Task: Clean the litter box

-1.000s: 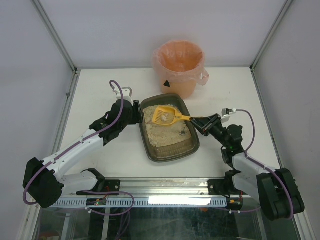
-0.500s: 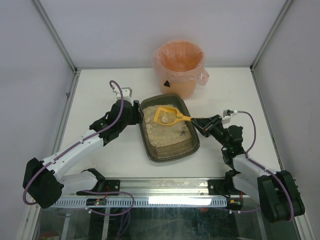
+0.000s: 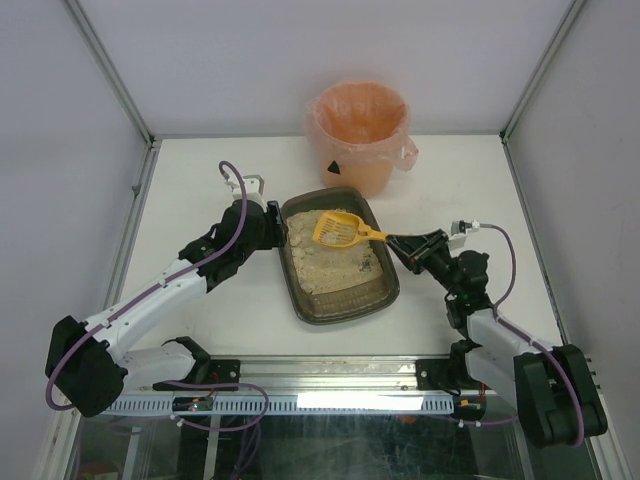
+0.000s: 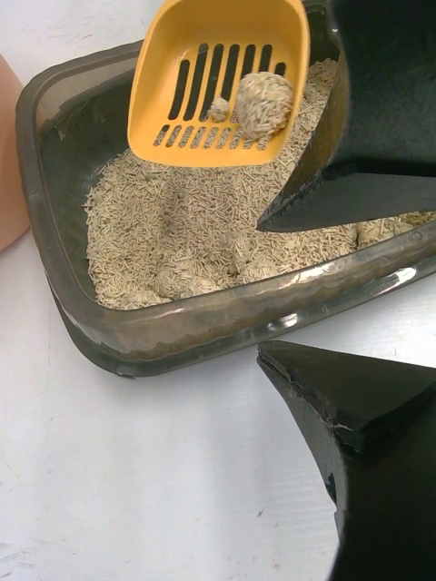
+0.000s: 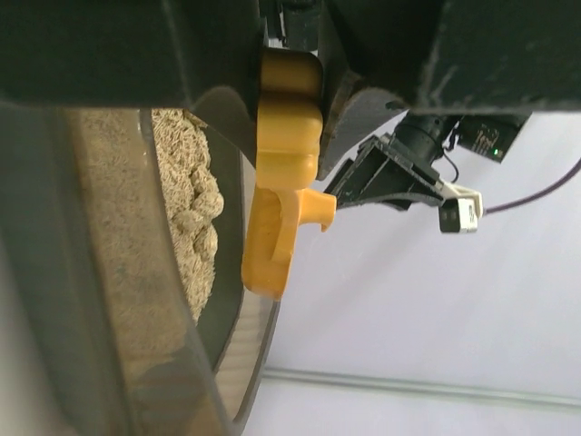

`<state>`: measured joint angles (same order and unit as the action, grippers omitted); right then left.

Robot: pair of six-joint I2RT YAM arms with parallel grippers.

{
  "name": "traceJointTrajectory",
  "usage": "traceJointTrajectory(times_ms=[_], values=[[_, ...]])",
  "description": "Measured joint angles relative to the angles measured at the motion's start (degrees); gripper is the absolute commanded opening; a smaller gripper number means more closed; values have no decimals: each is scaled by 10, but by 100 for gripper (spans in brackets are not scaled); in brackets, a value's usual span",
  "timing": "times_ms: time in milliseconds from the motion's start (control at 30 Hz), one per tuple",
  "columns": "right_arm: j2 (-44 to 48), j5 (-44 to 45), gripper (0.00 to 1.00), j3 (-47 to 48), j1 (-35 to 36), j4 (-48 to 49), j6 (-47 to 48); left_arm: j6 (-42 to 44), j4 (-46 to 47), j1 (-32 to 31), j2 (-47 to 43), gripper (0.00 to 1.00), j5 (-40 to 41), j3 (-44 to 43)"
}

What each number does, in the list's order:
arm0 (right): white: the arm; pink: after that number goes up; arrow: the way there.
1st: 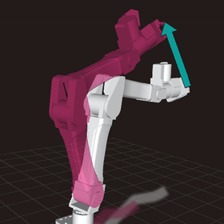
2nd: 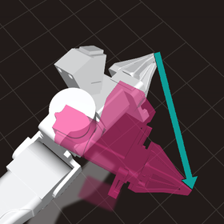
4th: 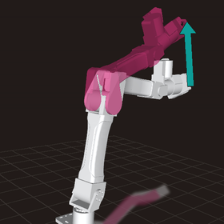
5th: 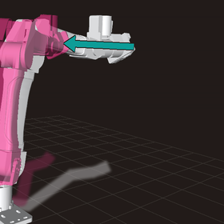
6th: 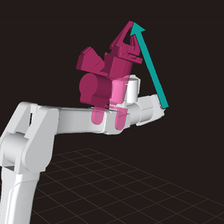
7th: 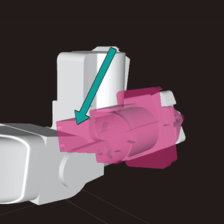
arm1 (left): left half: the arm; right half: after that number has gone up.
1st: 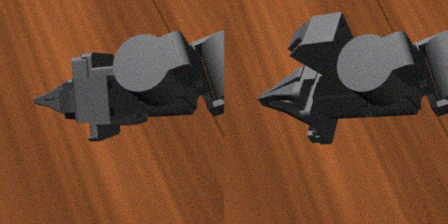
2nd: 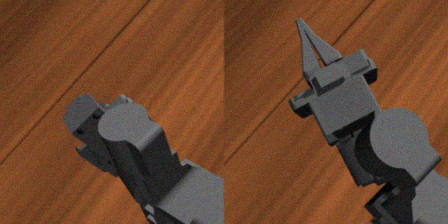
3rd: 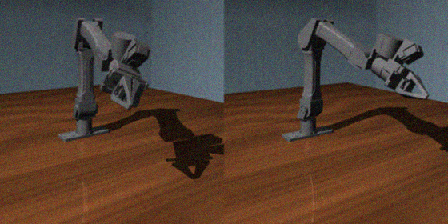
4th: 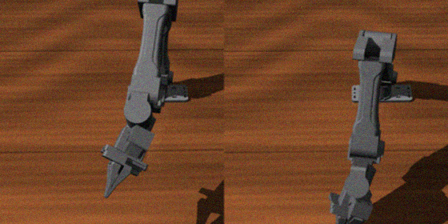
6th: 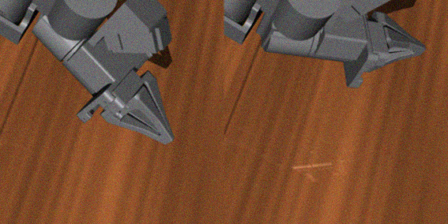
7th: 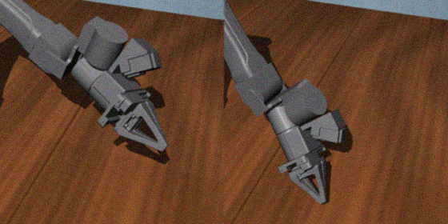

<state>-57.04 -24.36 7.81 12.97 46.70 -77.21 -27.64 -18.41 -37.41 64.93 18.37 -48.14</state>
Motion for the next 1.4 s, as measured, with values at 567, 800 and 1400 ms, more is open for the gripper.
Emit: traceJointTrajectory(times_ms=[567, 800, 1400], values=[[31, -14, 0, 24, -24, -40, 12, 0, -1, 0, -3, 68, 1, 1], [36, -22, 0, 25, -25, -47, 11, -1, -1, 0, -5, 73, 2, 1], [15, -3, 0, 341, -41, -260, 38, 0, -16, 0, -63, 79, 30, 2]])
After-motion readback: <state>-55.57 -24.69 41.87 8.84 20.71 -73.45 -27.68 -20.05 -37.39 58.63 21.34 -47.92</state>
